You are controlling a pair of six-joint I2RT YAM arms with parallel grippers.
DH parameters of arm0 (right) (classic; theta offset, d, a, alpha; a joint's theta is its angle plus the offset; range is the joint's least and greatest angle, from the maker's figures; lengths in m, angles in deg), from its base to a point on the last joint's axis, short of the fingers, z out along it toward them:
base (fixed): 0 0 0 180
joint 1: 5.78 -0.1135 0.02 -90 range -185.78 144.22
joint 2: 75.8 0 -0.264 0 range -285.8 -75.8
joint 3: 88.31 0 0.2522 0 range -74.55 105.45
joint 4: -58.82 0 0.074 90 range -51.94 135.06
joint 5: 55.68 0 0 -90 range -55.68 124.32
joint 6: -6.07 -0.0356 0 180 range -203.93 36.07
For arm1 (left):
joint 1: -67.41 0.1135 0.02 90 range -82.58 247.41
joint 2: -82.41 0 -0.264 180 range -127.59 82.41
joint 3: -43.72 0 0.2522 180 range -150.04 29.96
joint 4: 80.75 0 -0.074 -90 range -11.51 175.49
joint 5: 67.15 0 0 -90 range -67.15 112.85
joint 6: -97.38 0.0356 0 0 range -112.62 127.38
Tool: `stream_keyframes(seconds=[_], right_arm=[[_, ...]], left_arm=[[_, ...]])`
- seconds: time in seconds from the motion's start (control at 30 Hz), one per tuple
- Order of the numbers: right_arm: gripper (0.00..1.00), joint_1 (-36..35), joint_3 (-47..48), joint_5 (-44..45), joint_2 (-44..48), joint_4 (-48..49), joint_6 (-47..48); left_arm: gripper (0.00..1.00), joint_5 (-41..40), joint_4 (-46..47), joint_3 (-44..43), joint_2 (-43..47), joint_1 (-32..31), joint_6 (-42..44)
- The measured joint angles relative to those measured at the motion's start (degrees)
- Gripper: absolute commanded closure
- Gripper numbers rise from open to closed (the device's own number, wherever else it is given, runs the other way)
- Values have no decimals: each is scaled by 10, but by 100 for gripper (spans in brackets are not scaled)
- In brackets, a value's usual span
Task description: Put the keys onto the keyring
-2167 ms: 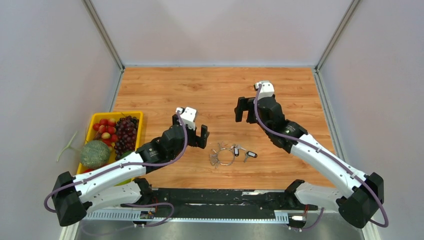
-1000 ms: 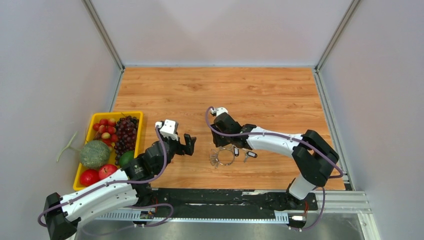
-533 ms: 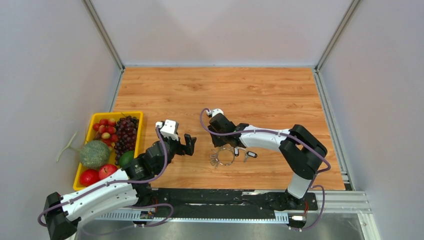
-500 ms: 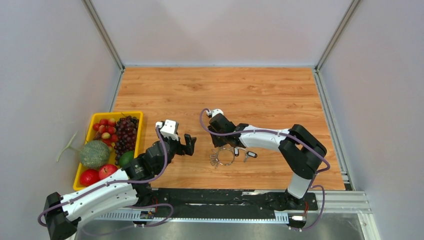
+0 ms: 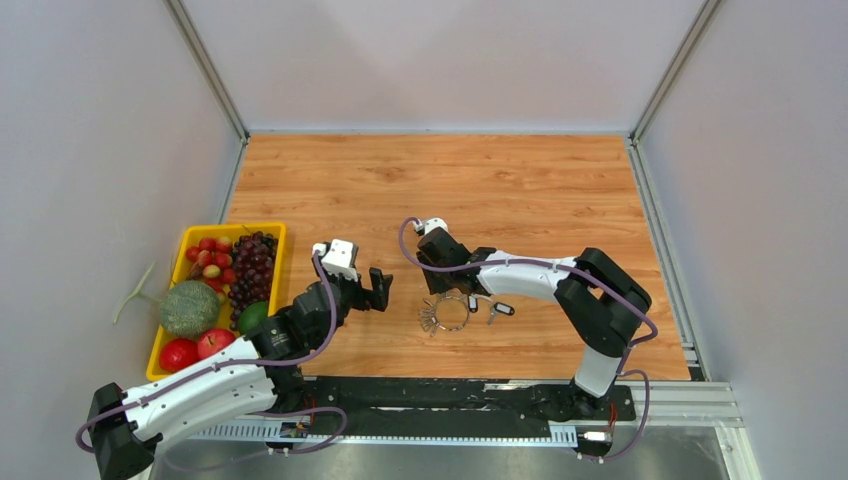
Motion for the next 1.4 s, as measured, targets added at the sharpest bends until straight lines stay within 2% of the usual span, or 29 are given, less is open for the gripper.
stream_keyframes(seconds=[0.57,0.67,0.77,1.13,1.4], right_arm=[[75,0,-15,4,0,2,-1],[85,0,-16,5,0,2,-2],[100,0,-17,5,0,2,-3],[100,-2,-22,11,17,0,-2],[100,-25,-41,9,163,9,17]], left_arm=[[0,-2,0,0,-3,0,0],[0,-2,0,0,-3,0,0],[0,-2,0,0,-3,0,0],[0,-4,0,0,-3,0,0],[0,11,15,5,5,0,-1]])
